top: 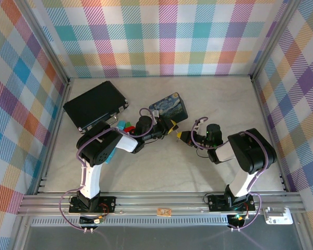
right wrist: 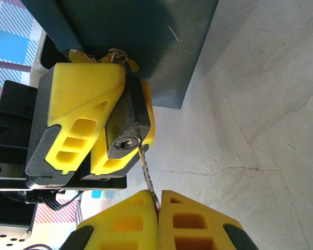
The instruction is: Unlock a padlock with a key
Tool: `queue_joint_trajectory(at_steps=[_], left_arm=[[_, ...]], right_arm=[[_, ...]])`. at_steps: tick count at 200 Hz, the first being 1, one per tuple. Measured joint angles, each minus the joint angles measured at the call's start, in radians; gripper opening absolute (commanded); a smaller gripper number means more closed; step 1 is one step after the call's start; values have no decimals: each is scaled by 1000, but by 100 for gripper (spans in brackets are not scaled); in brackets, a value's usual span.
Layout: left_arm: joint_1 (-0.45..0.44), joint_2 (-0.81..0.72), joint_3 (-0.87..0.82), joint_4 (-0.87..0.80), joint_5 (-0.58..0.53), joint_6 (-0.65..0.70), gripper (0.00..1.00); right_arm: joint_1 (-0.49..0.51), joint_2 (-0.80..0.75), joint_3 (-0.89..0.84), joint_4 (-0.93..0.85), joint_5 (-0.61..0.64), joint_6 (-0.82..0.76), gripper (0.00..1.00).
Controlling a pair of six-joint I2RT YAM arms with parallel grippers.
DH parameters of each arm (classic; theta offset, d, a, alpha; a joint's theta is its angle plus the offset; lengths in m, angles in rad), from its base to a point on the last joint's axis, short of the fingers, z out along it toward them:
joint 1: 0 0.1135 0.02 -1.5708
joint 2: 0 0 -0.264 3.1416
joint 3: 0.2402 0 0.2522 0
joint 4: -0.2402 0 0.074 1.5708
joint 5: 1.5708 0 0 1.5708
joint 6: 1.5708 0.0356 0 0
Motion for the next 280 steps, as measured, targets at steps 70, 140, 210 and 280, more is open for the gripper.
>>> queue_joint_trajectory(at_steps=[70,140,210,280], left_arm=[[-7,-1,-6,0,-13,8,0],[-7,-1,-8,0,-19,12,0],[-9,-3,-8,-1,-20,11,0],[-14,-9,-8,-4,-28,11,0]], right_arm=[[0,-51,-22,-31,10,10,0],[-1,-94,-24,-69,11,2,0],[-5,-49,-24,-56,11,7,0],[-6,-39,-13,-43,7,14,0]])
